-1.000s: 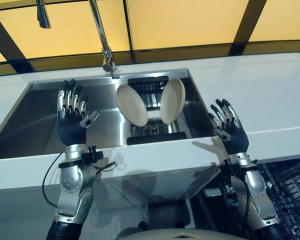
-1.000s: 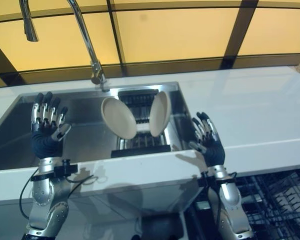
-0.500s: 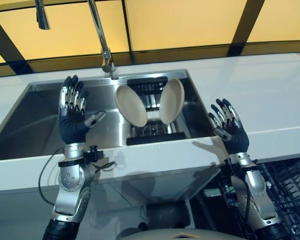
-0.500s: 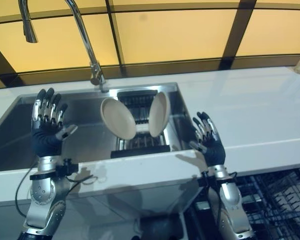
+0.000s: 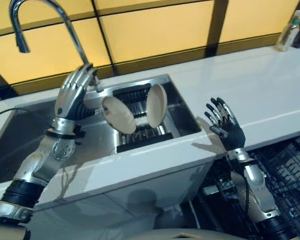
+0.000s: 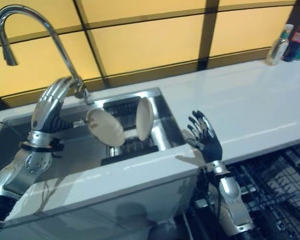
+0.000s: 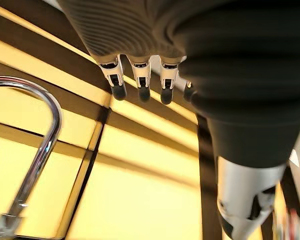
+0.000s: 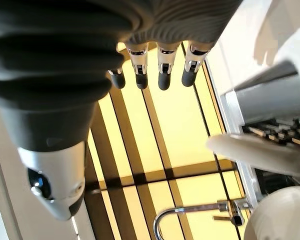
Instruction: Pick up plates and place into dishwasher.
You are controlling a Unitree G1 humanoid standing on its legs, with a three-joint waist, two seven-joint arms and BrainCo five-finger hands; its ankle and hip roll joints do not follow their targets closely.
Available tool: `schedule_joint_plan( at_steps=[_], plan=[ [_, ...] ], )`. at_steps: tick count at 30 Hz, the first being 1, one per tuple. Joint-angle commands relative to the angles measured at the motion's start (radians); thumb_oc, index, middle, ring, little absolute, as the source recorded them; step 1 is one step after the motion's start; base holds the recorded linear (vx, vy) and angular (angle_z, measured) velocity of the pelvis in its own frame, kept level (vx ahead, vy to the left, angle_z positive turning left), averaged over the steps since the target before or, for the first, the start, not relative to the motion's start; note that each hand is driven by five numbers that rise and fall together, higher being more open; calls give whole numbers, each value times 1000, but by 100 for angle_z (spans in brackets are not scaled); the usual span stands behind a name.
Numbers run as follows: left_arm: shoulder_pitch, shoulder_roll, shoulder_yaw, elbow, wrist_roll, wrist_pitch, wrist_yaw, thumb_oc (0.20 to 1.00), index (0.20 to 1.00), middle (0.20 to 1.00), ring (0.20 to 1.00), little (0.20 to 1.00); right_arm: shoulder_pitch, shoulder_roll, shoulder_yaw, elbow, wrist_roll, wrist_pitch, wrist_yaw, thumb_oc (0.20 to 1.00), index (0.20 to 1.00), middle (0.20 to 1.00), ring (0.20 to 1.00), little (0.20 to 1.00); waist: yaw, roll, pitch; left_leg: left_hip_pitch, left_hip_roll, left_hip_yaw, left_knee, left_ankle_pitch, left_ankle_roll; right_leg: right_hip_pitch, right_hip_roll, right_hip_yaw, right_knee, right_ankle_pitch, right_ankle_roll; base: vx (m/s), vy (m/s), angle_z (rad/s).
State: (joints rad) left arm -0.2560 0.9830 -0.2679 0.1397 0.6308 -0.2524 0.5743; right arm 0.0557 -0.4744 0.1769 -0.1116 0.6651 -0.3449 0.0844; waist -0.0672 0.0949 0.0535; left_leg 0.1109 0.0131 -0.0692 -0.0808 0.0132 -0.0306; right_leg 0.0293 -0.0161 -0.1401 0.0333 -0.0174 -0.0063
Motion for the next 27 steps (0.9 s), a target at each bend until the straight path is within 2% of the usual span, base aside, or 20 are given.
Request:
schedule_joint_plan(
  at_steps=[1, 6, 15, 18, 21, 27],
  plan=[
    [-117, 93, -36, 46, 125, 26, 25, 1000, 1000, 1000, 1000, 1000, -56, -29, 42, -36, 45, -40, 27, 1000, 1000, 1000, 1000, 1000, -17, -49, -53, -70, -9, 82, 4, 41, 12, 4, -57, 64, -12, 15, 79, 46, 37, -10],
    [-197, 228, -145, 64, 233, 13, -106, 1000, 1000, 1000, 1000, 1000, -67, -70, 53, -40, 68, -36, 9, 1000, 1000, 1000, 1000, 1000, -26, -35, -50, -64, -12, 96, 4, 34, 15, 2, -63, 68, -13, 20, 87, 28, 22, -4],
    [-360, 392, -285, -12, 355, -51, -330, 1000, 1000, 1000, 1000, 1000, -77, -124, 74, -54, 94, -48, -32, 1000, 1000, 1000, 1000, 1000, -26, -19, -40, -59, -17, 101, 2, 29, 20, 4, -70, 53, -15, 25, 102, 0, 0, 0],
    [-397, 408, -323, -13, 358, -67, -346, 1000, 1000, 1000, 1000, 1000, -77, -136, 78, -58, 102, -55, -42, 1000, 1000, 1000, 1000, 1000, -21, -22, -41, -59, -19, 97, 1, 28, 22, 7, -72, 45, -17, 25, 104, 0, 0, 0],
    [-412, 427, -346, -3, 418, -114, -364, 1000, 1000, 1000, 1000, 1000, -78, -142, 84, -63, 105, -58, -56, 1000, 1000, 1000, 1000, 1000, -15, -23, -40, -59, -19, 95, 2, 25, 23, 7, -73, 37, -17, 24, 107, 0, 0, 0],
    [-431, 429, -386, 18, 403, -121, -348, 1000, 1000, 1000, 1000, 1000, -81, -150, 98, -65, 108, -63, -69, 1000, 1000, 1000, 1000, 1000, -13, -26, -38, -57, -18, 95, 0, 25, 25, 9, -73, 30, -14, 22, 111, 9, -1, 4]
  ],
)
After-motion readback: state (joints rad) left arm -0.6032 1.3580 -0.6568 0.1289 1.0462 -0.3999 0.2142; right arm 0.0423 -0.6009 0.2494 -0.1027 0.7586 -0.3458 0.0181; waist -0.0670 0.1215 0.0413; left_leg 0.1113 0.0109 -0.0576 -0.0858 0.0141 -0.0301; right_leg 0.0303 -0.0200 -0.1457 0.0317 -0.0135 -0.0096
